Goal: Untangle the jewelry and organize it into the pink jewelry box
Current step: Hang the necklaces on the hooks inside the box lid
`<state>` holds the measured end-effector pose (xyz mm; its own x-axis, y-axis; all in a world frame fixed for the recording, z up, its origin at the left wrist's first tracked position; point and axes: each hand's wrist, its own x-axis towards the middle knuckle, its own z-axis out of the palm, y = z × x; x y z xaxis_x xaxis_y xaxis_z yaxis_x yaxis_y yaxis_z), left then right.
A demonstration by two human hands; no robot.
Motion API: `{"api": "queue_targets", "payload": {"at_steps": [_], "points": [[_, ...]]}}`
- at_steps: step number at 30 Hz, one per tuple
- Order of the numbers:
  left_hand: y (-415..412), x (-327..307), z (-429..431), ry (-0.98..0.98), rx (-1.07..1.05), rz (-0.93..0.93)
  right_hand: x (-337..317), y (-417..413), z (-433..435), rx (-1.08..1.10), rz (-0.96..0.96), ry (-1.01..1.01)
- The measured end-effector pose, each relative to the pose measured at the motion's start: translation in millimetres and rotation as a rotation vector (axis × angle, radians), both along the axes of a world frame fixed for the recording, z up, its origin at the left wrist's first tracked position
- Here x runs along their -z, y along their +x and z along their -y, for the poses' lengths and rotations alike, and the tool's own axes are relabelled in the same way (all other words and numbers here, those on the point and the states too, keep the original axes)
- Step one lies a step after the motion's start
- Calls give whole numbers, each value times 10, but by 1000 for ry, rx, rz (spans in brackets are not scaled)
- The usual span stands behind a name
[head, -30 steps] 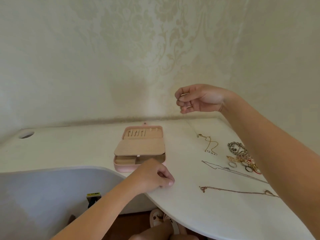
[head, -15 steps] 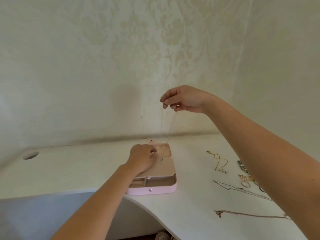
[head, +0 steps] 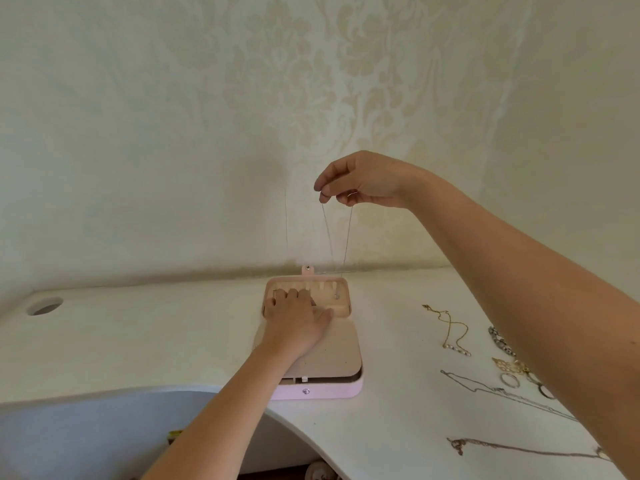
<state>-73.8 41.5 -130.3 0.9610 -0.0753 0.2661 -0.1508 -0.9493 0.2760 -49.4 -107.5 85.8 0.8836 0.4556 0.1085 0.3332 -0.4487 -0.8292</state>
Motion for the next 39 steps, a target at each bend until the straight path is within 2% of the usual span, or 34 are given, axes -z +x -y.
{"api": "queue_targets", "payload": {"at_steps": [3,7,13,23,30,36,39], "points": [[-9,-15,-9,24,-14,114,49,51,-41,6,13,-8],[-37,-29,-26,-38,1,201,79,67,-89,4,48,-14],[-46,-32,-32,-48,8,233,7,66,-128,-9,83,-10],[-75,-21,-34,-86,35,330,235,152,-110,61,202,-150],[-81,-25,-29,-120,52,365,524,110,-140,147,405,-330],[-92,-39,-37,-108,52,345,780,75,-164,168,639,-335],[-103,-38,-38,-114,56,343,939,25,-198,166,653,-369]]}}
